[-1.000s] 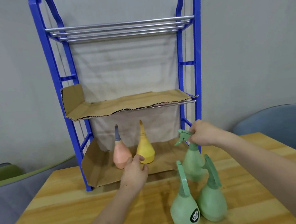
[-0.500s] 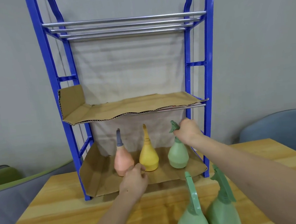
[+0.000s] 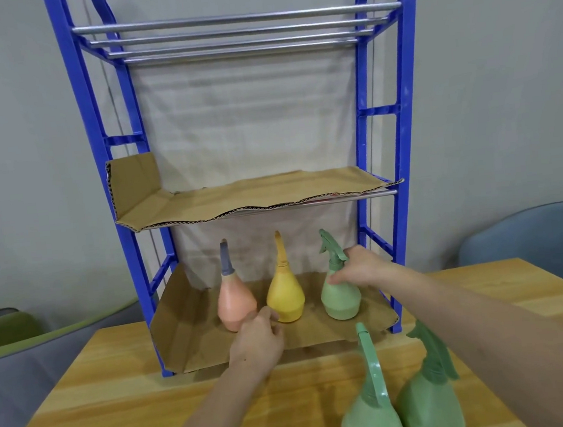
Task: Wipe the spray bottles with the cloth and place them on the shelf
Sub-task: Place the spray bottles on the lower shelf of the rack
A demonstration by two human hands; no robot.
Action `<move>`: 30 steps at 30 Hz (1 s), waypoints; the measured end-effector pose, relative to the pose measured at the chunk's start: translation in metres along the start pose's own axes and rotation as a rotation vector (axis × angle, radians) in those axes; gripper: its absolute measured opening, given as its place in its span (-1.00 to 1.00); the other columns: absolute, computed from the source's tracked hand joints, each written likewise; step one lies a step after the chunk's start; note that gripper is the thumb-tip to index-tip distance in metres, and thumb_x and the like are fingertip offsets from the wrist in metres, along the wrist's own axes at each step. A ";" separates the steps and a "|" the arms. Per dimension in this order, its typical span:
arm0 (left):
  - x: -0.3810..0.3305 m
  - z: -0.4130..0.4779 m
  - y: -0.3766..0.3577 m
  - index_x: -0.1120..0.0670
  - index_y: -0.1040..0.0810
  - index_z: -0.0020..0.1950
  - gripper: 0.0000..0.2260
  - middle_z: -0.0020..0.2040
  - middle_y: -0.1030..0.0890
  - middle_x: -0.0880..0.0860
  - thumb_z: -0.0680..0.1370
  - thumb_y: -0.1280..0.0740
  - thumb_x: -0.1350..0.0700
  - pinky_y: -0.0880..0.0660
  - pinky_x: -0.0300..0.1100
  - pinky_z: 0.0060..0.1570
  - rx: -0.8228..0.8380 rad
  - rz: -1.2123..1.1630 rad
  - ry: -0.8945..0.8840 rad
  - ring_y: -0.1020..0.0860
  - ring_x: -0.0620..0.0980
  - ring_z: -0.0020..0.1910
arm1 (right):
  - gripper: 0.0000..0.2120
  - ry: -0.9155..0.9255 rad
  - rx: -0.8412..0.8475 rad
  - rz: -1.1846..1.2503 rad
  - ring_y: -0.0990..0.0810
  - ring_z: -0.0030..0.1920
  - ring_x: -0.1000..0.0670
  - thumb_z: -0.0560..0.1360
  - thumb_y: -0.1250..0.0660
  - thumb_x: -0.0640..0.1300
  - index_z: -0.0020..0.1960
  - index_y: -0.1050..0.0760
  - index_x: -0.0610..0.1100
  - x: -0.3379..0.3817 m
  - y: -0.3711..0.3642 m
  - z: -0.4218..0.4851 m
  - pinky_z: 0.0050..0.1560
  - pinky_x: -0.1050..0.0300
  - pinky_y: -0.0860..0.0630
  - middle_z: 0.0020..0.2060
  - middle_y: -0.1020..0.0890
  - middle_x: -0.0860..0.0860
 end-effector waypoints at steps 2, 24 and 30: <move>-0.001 0.000 0.000 -0.07 -0.50 0.26 -0.80 0.12 -0.49 -0.04 0.64 -0.23 0.05 -0.59 0.06 0.08 0.002 0.006 0.003 -0.56 0.04 0.06 | -0.41 -0.049 0.099 0.029 -0.63 0.24 -0.14 0.40 -0.64 0.02 0.35 -0.52 -0.08 -0.008 -0.008 -0.001 0.25 -0.15 -0.63 0.21 -0.64 -0.06; -0.005 -0.002 -0.002 -0.08 -0.52 0.37 -0.71 0.25 -0.52 -0.02 0.66 -0.23 0.03 -0.56 0.03 0.15 0.024 0.070 0.031 -0.55 0.06 0.22 | -0.35 -0.077 -0.003 0.010 -0.65 0.22 -0.24 0.48 -0.60 -0.06 0.49 -0.41 -0.08 0.004 -0.005 0.006 0.03 -0.14 -0.73 0.31 -0.56 -0.14; -0.006 -0.001 -0.001 -0.05 -0.52 0.37 -0.71 0.27 -0.53 0.02 0.66 -0.24 0.03 -0.55 0.00 0.16 0.031 0.095 0.024 -0.54 0.08 0.25 | -0.37 -0.038 -0.033 -0.070 -0.65 0.12 -0.17 0.47 -0.60 0.01 0.44 -0.44 -0.08 0.008 -0.005 0.004 -0.03 -0.09 -0.74 0.12 -0.56 -0.05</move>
Point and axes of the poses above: each hand's wrist, its own z-axis towards the middle knuckle, its own y-axis out of the back of the hand, x = y × z, the point moved 6 cm from there along z, towards the middle knuckle
